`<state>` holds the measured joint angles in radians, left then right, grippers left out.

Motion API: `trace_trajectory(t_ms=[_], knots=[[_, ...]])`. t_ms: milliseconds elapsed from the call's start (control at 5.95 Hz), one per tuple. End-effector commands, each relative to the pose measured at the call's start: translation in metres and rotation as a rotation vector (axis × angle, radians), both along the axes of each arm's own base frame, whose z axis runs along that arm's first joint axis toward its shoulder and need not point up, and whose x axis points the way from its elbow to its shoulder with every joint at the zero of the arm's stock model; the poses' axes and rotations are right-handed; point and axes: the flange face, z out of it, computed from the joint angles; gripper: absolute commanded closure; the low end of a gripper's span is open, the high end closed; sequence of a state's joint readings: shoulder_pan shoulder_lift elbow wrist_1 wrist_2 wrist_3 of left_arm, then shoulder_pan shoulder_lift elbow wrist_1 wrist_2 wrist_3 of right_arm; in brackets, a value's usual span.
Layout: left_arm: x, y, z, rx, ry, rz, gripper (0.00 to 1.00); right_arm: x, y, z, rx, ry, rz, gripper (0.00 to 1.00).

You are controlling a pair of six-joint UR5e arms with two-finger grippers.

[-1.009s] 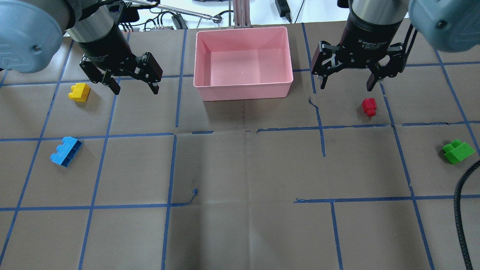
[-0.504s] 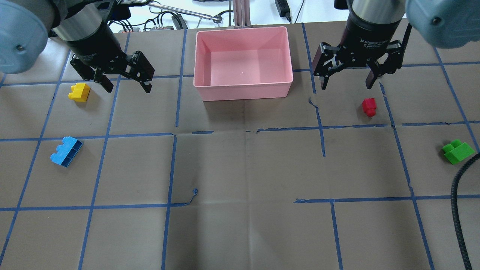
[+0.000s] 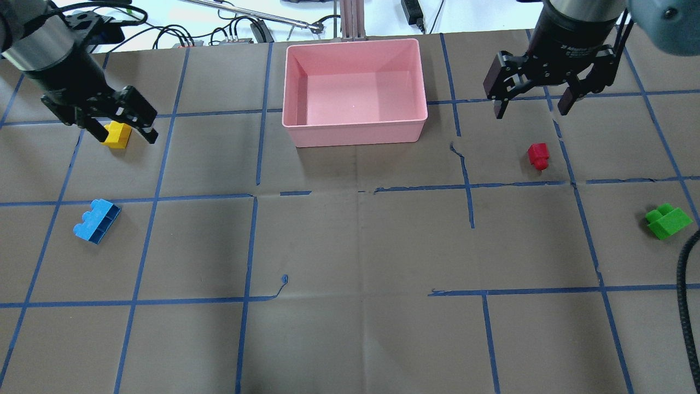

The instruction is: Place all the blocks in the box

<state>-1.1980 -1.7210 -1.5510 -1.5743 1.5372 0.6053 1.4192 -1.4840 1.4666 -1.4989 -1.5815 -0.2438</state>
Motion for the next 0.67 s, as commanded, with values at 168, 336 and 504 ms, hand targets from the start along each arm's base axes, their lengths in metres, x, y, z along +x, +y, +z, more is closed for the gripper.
trace_trajectory(t_ms=[168,336,504], knots=[[0.123,-0.024,-0.085,-0.039,-0.023,-0.201,0.01,-0.164,-0.01,-0.028,0.02,-0.012,0.213,0.0],[0.153,-0.031,-0.128,-0.055,-0.025,-0.256,0.01,-0.212,-0.009,-0.047,0.056,0.021,0.247,0.0],[0.16,-0.028,-0.166,-0.032,-0.002,-0.302,0.01,-0.246,-0.009,-0.071,0.088,0.023,0.255,0.0]])
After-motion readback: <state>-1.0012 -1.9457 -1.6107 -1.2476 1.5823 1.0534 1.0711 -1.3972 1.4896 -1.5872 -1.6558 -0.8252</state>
